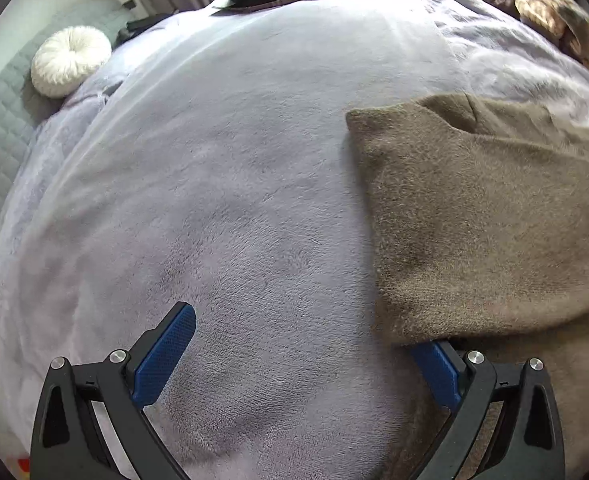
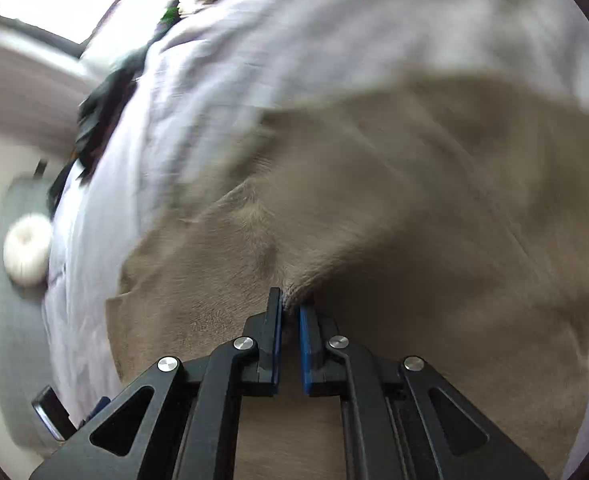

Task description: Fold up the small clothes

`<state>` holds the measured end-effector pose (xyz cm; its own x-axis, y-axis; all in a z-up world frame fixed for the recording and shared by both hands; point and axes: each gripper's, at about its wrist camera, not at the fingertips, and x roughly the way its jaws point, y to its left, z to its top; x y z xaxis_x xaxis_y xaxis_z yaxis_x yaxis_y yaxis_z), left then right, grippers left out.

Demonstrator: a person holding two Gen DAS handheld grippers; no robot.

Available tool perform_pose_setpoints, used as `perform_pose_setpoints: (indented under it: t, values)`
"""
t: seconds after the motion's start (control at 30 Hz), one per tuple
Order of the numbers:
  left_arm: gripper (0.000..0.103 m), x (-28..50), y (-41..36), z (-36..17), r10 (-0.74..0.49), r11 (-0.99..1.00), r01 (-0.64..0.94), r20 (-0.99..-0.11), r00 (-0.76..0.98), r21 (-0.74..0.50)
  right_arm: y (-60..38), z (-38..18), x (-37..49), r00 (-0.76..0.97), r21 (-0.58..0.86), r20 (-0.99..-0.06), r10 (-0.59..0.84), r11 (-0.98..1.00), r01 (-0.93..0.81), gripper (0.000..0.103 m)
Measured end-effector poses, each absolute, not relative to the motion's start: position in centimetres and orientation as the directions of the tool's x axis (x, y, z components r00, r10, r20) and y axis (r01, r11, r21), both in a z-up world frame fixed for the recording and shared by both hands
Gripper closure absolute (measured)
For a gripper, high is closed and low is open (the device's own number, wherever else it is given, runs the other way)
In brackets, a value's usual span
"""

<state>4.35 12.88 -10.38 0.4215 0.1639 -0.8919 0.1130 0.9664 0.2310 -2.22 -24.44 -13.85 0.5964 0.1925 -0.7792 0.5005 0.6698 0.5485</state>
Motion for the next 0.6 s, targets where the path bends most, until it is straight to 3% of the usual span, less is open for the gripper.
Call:
perform_pose_setpoints:
  t: [0.1,0.17,0.23,0.3,0.33,0.37,0.47,0.6]
  values:
    - [0.001,4.5,12.9,-10.5,0.167,0.966,0.11,-0.894,0.416,0.232,-26.2,-16.3,-4.2,0.642,0.692,-0.702,0.308,0.51,0.511,0.09]
    - [0.001,4.5,12.9,-10.6,0.169,0.967,0.108,-0.895,0.413,0.232,-26.8,-16.5,-4.6,0.671,0.727,-0.671,0.316,0.462,0.508,0.058]
    - [0.001,4.5,12.8,-10.5,0.178,0.963,0.112,-0.891,0.417,0.245,-27.2,-16.3,-4.4,0.707,0.762,-0.63,0.321,0.431,0.483,0.051]
    - [0.001,4.6,12.5,-10.4,0.187,0.959,0.119,-0.887,0.423,0.258,-27.7,-16.2,-3.6,0.706,0.758,-0.634,0.315,0.434,0.487,0.056]
    - [0.001,4.8,12.6,-10.3,0.187,0.958,0.122,-0.886,0.424,0.261,-28.1,-16.0,-3.1,0.706,0.755,-0.637,0.31,0.438,0.488,0.085]
    - [0.001,4.8,12.6,-10.2,0.183,0.959,0.121,-0.886,0.425,0.256,-28.3,-15.7,-2.9,0.698,0.745,-0.648,0.305,0.445,0.497,0.096]
    - [0.001,5.0,12.8,-9.8,0.17,0.959,0.133,-0.885,0.434,0.25,-28.2,-13.9,-3.3,0.719,0.74,-0.639,0.274,0.473,0.478,0.096]
    - [0.001,4.7,12.4,-10.1,0.17,0.936,0.206,-0.879,0.446,0.286,-27.1,-12.7,-5.1,0.673,0.613,-0.718,0.178,0.619,0.491,0.096]
